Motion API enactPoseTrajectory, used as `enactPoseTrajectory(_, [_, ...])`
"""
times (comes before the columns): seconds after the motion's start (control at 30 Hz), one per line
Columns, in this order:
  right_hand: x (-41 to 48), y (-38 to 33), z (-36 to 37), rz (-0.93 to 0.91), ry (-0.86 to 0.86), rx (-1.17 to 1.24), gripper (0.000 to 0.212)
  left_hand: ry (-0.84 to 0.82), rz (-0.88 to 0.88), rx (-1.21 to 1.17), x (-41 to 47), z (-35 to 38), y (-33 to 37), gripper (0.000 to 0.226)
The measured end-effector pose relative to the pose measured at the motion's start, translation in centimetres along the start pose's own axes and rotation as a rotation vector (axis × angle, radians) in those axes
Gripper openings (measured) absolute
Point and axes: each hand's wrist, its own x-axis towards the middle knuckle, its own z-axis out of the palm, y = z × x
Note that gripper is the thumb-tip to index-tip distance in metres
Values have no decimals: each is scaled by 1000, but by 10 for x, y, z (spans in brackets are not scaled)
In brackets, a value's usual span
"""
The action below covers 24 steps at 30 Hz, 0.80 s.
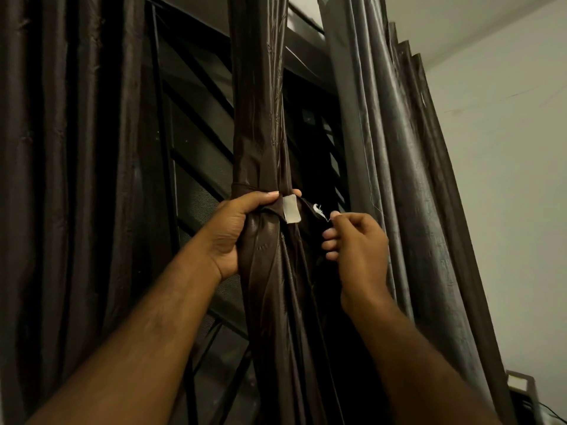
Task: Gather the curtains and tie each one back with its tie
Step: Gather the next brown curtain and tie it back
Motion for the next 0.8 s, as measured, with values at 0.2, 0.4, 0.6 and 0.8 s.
enactPoseTrajectory(0.2, [21,-4,-6,435,-238,365,14,-17,-26,-13,2,1,-1,46])
enactPoseTrajectory(0.4, [21,-12,-9,36,-154,156,15,25,-12,13,4,1,-4,41])
enactPoseTrajectory(0.6, [26,-33,-10,-542,-155,-447,8,269,65,89,6,3,-7,29])
enactPoseTrajectory(0.8, [29,-53,-9,-666,-448,-812,19,276,129,111,6,3,-9,24])
